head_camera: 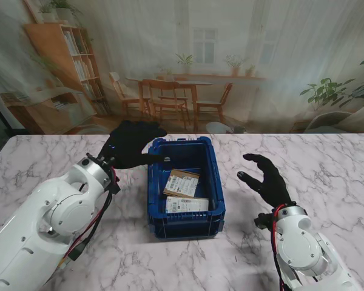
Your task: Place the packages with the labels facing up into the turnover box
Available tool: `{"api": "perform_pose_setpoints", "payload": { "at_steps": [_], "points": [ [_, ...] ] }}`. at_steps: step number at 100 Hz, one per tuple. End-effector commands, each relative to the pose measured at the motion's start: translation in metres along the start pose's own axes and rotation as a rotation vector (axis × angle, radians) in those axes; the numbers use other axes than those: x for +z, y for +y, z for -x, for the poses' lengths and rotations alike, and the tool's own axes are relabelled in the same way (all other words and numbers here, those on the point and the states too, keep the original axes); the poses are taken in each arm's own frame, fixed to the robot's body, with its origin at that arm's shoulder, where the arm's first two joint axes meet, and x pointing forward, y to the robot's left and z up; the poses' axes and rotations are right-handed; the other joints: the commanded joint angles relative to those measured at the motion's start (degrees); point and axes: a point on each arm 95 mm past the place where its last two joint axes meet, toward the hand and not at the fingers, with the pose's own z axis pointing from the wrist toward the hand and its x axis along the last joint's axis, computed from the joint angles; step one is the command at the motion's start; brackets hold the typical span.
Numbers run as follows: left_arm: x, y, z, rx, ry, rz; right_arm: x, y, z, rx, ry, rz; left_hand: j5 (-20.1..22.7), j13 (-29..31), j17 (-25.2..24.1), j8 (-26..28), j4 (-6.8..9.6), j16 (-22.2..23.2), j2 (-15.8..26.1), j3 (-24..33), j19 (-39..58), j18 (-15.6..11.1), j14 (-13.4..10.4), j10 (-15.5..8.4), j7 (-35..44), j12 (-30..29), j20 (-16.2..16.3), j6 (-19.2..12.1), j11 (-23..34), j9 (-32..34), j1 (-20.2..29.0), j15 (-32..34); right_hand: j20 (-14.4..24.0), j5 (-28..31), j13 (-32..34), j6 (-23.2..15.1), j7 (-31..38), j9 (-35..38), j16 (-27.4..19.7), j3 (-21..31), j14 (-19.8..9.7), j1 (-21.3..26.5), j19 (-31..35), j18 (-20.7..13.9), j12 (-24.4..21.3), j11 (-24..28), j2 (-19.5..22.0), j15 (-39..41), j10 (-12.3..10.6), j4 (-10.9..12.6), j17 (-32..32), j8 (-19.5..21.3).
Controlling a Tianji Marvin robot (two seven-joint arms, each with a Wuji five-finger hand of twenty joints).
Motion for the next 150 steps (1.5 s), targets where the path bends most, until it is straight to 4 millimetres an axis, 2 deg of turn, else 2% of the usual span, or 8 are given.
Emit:
{"api": "perform_pose_setpoints", "payload": {
  "at_steps": [1, 27, 48, 55, 62, 71, 83, 150],
  "points": [
    [-0.009, 0.010, 0.002, -0.036, -0.013, -0.003, 0.002, 0.002, -0.008, -0.002, 0.026, -0.008, 2.13, 1.43, 0.01, 1.35, 1.32, 0.80, 2.47, 0.84, 0.09, 2.08, -0.80, -0.86, 1.41, 1.22, 1.32, -0.28, 1.42, 1.80, 1.28, 0.39, 1.29, 1.39, -0.70, -2.98, 0.18, 1.14, -0.92, -0.25, -2.54, -1.37, -0.73, -1.15, -0.20, -0.11, -0.67, -2.80, -2.29, 0.61, 0.48, -1.05],
    [-0.040, 0.045, 0.028, -0.263, -0.103, -0.218, 0.006, 0.001, -0.015, -0.012, 0.082, -0.057, 0.09, 2.30, 0.74, 4.91, 1.65, 5.18, 4.29, 0.92, 4.89, -0.02, -1.46, -1.72, 4.50, 7.26, 4.60, 0.53, 9.16, 1.02, 2.51, 3.86, 1.66, 5.56, 1.64, -3.18, 0.79, 6.06, -0.78, -0.12, -3.34, -1.28, 0.40, -0.89, -0.02, 0.29, -0.86, -1.86, -4.38, 0.70, 2.74, -0.85],
    [-0.053, 0.091, 0.050, -0.325, -0.205, -0.216, 0.009, -0.004, -0.012, -0.034, 0.117, -0.092, -1.99, 3.78, 2.22, 4.21, 1.68, 27.25, 5.02, 0.91, 11.37, -2.10, -3.35, -4.92, 5.36, 27.98, 9.81, -1.05, 25.53, 0.89, 2.59, 19.32, 1.82, 9.80, 3.74, -2.95, 1.08, 10.63, -0.64, 0.45, -3.90, -1.27, 1.77, -0.51, 0.28, 0.50, -1.03, -0.72, -6.09, 0.76, 4.23, -0.63],
    [-0.053, 0.106, 0.054, -0.367, -0.243, -0.213, 0.010, -0.008, -0.007, -0.038, 0.121, -0.099, -1.71, 3.51, 1.65, 4.70, 1.69, 30.33, 5.18, 0.93, 11.67, -1.85, -3.64, -5.26, 6.41, 31.45, 10.23, -1.50, 27.83, 0.48, 2.67, 21.18, 1.76, 10.82, 4.12, -3.19, 1.13, 11.43, -0.63, 0.69, -4.07, -1.17, 2.09, -0.48, 0.32, 0.37, -1.08, -0.42, -6.55, 0.77, 4.44, -0.54],
    [-0.050, 0.120, 0.057, -0.417, -0.270, -0.207, 0.012, -0.011, -0.003, -0.044, 0.111, -0.105, -2.17, 2.16, 0.23, 4.24, 1.70, 25.48, 5.38, 0.92, 7.79, -0.90, -3.24, -4.15, 6.07, 27.24, 8.54, -2.19, 21.59, -1.06, 2.45, 14.56, 1.66, 11.58, 4.36, -3.30, 1.14, 12.15, -0.62, 0.89, -4.18, -1.15, 2.34, -0.35, 0.37, 0.27, -1.14, -0.16, -6.91, 0.76, 4.48, -0.46],
    [-0.043, 0.129, 0.059, -0.481, -0.293, -0.168, 0.014, -0.014, 0.003, -0.047, 0.089, -0.111, -3.14, 0.70, -1.14, 2.48, 1.77, 10.03, 5.65, 0.92, -0.40, -0.95, -1.55, -1.16, 3.67, 9.25, 4.13, -0.73, 7.13, -3.83, 2.50, 2.87, 1.50, 11.96, 4.32, -3.18, 0.95, 12.71, -0.66, 1.05, -4.35, -1.14, 2.58, -0.34, 0.41, 0.08, -1.11, 0.02, -7.05, 0.74, 4.40, -0.42],
    [-0.038, 0.140, 0.059, -0.501, -0.316, -0.090, 0.018, -0.018, 0.009, -0.038, 0.069, -0.116, -2.73, 0.21, -0.99, 1.78, 1.70, 4.47, 5.84, 0.93, -2.16, -1.56, -0.59, 0.22, 2.38, 1.58, 2.81, 0.18, 1.49, -4.61, 2.78, -0.30, 1.24, 12.76, 4.25, -2.71, 0.83, 13.36, -0.70, 1.14, -4.33, -0.83, 2.83, -0.33, 0.49, -0.09, -1.22, 0.26, -7.05, 0.72, 4.21, -0.32],
    [-0.040, 0.144, 0.070, -0.475, -0.339, -0.057, 0.023, -0.020, 0.008, -0.037, 0.089, -0.143, -2.17, 0.49, -2.13, 1.88, 1.74, 5.14, 6.41, 0.88, -2.04, 0.67, -0.74, -0.77, 0.77, 3.73, 3.53, 0.72, 3.97, -1.75, 3.52, 0.97, 0.01, 13.11, 4.19, -2.65, 0.03, 13.54, -0.91, 0.98, -4.53, -1.03, 3.93, -0.37, 0.68, -0.74, -0.55, 0.85, -6.92, 0.81, 3.80, 0.17]
  ]
}}
